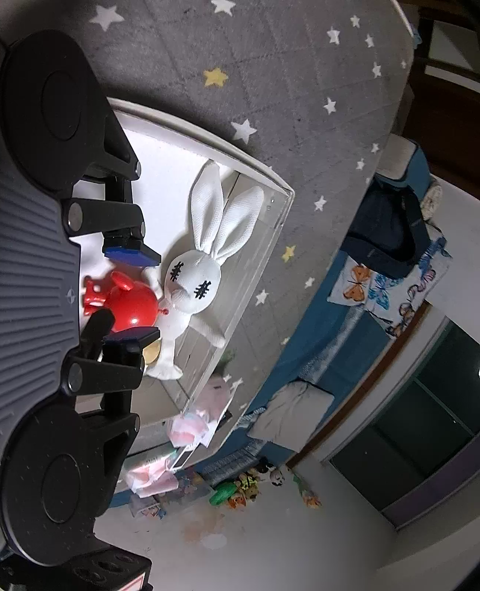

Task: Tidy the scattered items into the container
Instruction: 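Carry the red figure with the left tool and lower it into the box, then grasp the red-and-black doll on the table with the left tool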

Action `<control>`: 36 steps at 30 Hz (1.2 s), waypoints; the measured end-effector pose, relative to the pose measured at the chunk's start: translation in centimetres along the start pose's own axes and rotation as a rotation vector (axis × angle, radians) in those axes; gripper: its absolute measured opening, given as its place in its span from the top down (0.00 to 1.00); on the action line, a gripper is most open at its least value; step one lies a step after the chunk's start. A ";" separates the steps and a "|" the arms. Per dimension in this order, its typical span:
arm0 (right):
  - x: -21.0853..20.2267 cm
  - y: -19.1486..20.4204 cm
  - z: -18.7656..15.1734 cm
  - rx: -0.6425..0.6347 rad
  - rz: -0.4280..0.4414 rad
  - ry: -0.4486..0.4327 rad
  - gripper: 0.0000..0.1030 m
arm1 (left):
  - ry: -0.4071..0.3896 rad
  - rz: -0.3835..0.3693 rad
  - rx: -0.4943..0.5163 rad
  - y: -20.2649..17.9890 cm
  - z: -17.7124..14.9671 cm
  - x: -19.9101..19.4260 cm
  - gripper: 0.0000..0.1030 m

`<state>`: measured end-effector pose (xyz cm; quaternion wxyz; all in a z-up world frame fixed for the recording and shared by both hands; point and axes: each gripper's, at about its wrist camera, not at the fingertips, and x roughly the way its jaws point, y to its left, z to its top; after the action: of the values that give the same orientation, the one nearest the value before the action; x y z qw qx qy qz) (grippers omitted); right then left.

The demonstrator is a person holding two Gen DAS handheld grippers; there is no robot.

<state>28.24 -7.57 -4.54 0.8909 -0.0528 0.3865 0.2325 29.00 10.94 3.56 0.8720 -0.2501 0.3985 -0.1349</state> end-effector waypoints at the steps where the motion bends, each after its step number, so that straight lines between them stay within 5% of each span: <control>1: -0.6 0.2 -0.1 -0.001 0.004 -0.012 0.51 | -0.006 -0.001 0.000 -0.1 -0.2 -0.5 0.63; 15: -7.4 3.3 -5.2 0.012 0.087 -0.114 0.50 | -0.048 -0.003 0.024 -0.4 -5.4 -6.3 0.63; 18: -7.6 4.2 -6.8 0.024 0.109 -0.102 0.41 | -0.041 -0.001 0.034 -0.5 -6.9 -6.9 0.63; 36: -5.4 5.7 -11.4 0.207 0.209 -0.052 0.40 | 0.026 -0.009 -0.083 2.3 -11.2 -7.2 0.63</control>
<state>14.88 -7.64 -8.11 0.8723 0.0859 0.3884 0.2843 15.89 12.35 0.59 0.8550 -0.2862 0.4139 -0.1254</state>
